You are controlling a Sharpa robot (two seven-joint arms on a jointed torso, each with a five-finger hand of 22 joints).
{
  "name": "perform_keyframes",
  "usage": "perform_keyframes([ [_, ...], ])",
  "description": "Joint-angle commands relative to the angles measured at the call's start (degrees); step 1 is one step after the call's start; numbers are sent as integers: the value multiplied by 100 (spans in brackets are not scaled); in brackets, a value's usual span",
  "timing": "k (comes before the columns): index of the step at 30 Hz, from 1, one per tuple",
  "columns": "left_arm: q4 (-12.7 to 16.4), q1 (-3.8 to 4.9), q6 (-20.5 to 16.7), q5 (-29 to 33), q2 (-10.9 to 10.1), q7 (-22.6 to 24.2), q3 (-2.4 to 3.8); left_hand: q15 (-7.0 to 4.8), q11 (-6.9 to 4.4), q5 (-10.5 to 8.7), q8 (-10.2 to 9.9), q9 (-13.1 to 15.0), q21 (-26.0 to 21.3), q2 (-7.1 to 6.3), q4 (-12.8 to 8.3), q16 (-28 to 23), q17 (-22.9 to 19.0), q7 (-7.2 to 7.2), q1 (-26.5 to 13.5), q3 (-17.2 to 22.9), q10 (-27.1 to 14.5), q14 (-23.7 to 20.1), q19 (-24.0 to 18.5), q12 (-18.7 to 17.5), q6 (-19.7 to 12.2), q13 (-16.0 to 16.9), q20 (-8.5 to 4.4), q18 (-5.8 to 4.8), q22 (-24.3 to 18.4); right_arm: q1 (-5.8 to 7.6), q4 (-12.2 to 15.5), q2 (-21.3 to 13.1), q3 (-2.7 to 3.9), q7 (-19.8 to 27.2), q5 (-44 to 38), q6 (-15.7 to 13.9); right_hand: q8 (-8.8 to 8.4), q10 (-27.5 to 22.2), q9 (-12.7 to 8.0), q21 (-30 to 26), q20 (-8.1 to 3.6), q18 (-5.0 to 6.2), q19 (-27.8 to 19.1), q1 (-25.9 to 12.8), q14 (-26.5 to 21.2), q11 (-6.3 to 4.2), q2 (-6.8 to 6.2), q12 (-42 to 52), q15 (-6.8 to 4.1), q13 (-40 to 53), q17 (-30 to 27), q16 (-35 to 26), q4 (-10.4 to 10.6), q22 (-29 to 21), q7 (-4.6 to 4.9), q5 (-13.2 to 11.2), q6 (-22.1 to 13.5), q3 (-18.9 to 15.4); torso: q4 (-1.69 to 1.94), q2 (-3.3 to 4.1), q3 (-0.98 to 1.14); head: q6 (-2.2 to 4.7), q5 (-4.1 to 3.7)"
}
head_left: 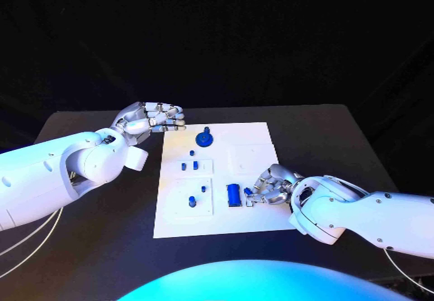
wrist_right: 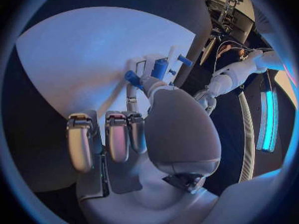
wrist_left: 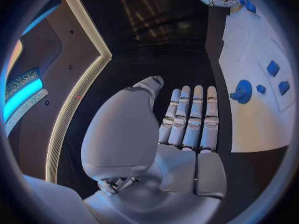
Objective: Assemble the parts on the task board
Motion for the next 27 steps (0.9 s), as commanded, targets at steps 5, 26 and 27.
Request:
perform_keyframes([
  [5, 22, -1, 70, -13, -11, 5, 3, 11, 3, -31, -24, -6, -14, 9, 13, -20, 6, 26, 57, -17, 15, 45, -10, -26, 22, 3, 10, 31, -6, -10, 35, -13, -1, -12, 23, 32, 2, 612, 17, 25, -20, -82, 599, -290, 598, 12, 16, 22, 13, 1509, 1508, 29, 122, 1507, 17, -13, 50, -65, -5, 0, 0, -17, 6],
  [26, 27, -1, 102, -25, -26, -42, 2, 13, 4, -32, -25, -7, -13, 10, 22, -28, 7, 29, 54, -23, 14, 40, -10, -26, 25, 2, 11, 32, -11, -8, 120, -62, 0, -25, -19, 241, 58, 612, 35, 25, -14, -82, 599, -773, 598, 9, 67, 22, 13, 1509, 1508, 29, 123, 1507, 9, -23, 82, -228, -5, -1, -2, -41, 13],
  [27, 27, -1, 103, -26, -26, -43, 2, 13, 4, -32, -25, -7, -13, 10, 22, -28, 7, 29, 54, -23, 14, 40, -10, -26, 25, 2, 11, 32, -11, -8, 118, -61, 0, -31, -20, 281, 61, 612, 36, 25, -15, -82, 599, -760, 598, 6, 69, 22, 11, 1509, 1508, 29, 109, 1507, 3, -20, 83, -227, -8, -3, -3, -41, 16],
])
